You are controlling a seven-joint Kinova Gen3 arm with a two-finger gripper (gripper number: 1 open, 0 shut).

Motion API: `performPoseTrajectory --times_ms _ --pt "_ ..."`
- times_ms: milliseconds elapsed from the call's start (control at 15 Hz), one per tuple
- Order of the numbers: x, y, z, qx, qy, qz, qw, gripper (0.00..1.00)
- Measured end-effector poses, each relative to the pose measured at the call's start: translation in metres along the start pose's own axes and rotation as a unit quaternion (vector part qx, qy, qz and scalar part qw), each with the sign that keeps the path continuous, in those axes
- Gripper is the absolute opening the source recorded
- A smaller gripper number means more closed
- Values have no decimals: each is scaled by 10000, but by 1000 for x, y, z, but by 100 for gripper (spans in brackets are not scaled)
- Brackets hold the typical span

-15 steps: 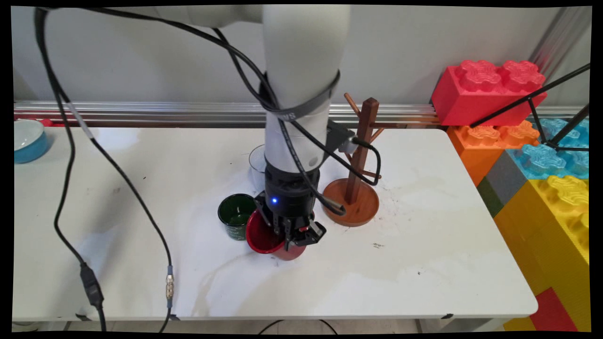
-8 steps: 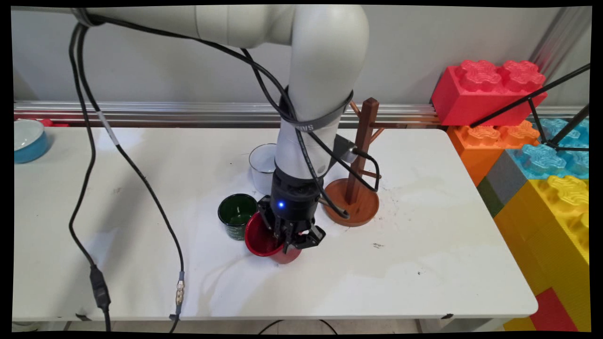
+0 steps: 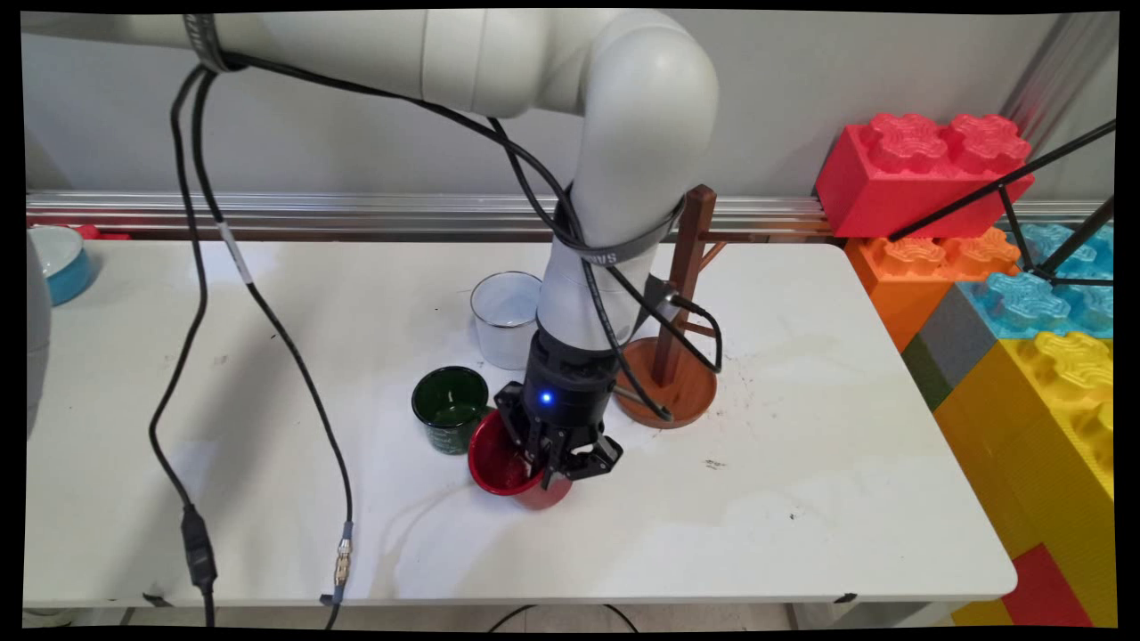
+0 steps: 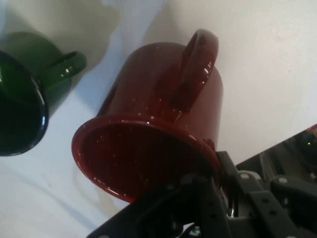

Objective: Place the picked object on the table

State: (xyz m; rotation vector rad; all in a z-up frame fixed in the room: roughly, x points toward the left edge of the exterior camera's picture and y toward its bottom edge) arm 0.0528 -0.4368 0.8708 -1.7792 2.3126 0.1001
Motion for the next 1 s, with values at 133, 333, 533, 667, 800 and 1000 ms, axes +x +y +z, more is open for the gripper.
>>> performPoseTrajectory --times_ms 133,333,533,667,800,1000 --pt "3 3 4 -20 -65 -32 10000 0" --pt "7 7 8 -39 -129 -51 9999 0" --pt "10 8 11 -47 -165 -52 9998 100" --pt "11 10 13 -54 -185 -44 9998 100" --pt "13 11 16 -63 -195 -35 9998 100" --pt "14 12 18 -85 -171 -12 9998 100"
